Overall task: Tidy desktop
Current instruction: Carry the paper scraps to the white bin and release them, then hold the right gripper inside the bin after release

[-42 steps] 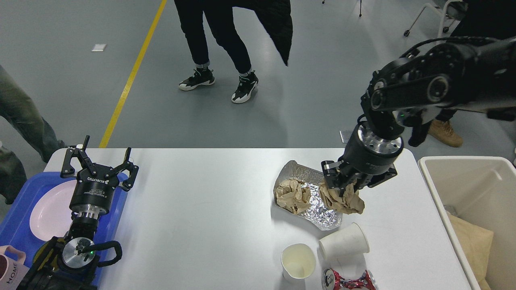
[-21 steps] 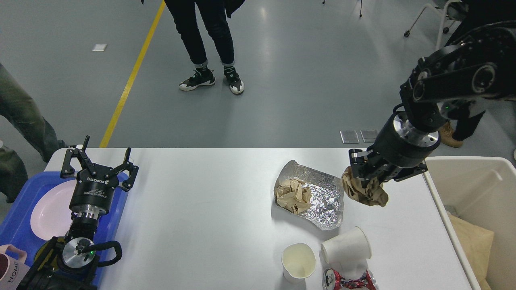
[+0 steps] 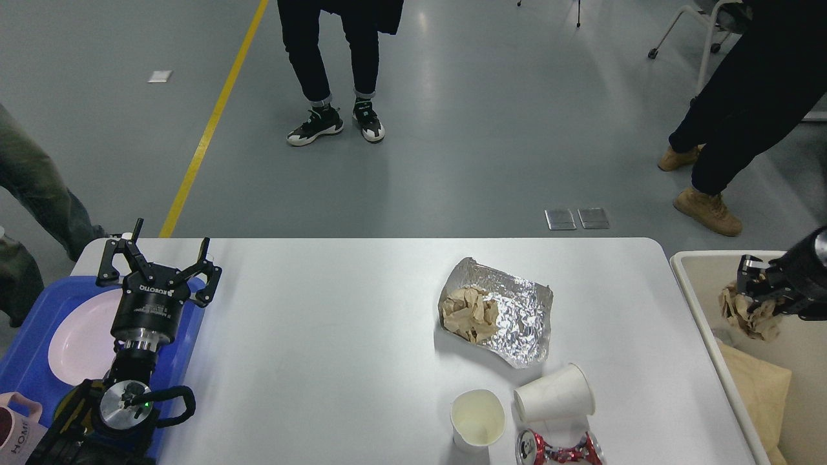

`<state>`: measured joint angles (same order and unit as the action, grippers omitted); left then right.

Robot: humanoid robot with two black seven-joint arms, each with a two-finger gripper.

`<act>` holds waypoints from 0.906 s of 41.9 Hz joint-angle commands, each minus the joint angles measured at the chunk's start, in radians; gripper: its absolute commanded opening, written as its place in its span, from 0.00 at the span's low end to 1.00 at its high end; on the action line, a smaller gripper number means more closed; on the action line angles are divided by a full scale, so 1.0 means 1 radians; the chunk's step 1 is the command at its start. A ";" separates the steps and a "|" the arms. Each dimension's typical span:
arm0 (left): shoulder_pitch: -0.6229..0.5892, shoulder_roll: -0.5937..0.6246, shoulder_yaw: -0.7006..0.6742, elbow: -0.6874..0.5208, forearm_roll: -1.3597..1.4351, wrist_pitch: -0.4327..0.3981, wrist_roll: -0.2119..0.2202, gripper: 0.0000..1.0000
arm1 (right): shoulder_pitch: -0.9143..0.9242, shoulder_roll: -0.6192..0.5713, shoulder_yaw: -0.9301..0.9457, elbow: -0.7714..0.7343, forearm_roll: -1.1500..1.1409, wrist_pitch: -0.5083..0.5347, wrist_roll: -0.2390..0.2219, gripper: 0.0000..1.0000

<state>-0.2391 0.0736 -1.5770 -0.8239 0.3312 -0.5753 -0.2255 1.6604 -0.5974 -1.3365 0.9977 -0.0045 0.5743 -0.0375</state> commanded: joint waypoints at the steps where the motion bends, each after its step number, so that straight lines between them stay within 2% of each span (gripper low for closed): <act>1: 0.000 0.000 0.000 0.000 0.000 0.000 0.000 0.97 | -0.266 -0.024 0.157 -0.218 0.001 -0.011 -0.001 0.00; 6: 0.000 0.000 0.000 0.000 0.000 0.000 0.000 0.97 | -0.523 -0.024 0.313 -0.451 0.015 -0.088 -0.001 0.00; 13: 0.000 0.000 0.000 0.000 0.000 0.000 0.000 0.97 | -0.749 -0.013 0.474 -0.583 0.017 -0.263 -0.009 0.00; 18: 0.000 0.000 0.000 0.000 0.000 0.000 0.000 0.97 | -0.881 0.063 0.507 -0.677 0.017 -0.443 -0.013 0.00; 22: 0.000 0.000 0.000 0.000 0.000 0.000 0.000 0.97 | -0.996 0.151 0.520 -0.792 0.024 -0.513 -0.018 0.00; 28: 0.000 0.000 0.000 0.000 0.000 0.000 0.000 0.97 | -1.088 0.218 0.531 -0.892 0.063 -0.525 -0.019 0.00; 38: 0.000 0.000 0.000 0.000 0.000 0.000 0.000 0.97 | -1.114 0.220 0.534 -0.899 0.063 -0.534 -0.019 0.00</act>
<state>-0.2393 0.0736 -1.5769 -0.8238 0.3314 -0.5753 -0.2255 0.5540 -0.3777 -0.8034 0.0988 0.0582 0.0435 -0.0570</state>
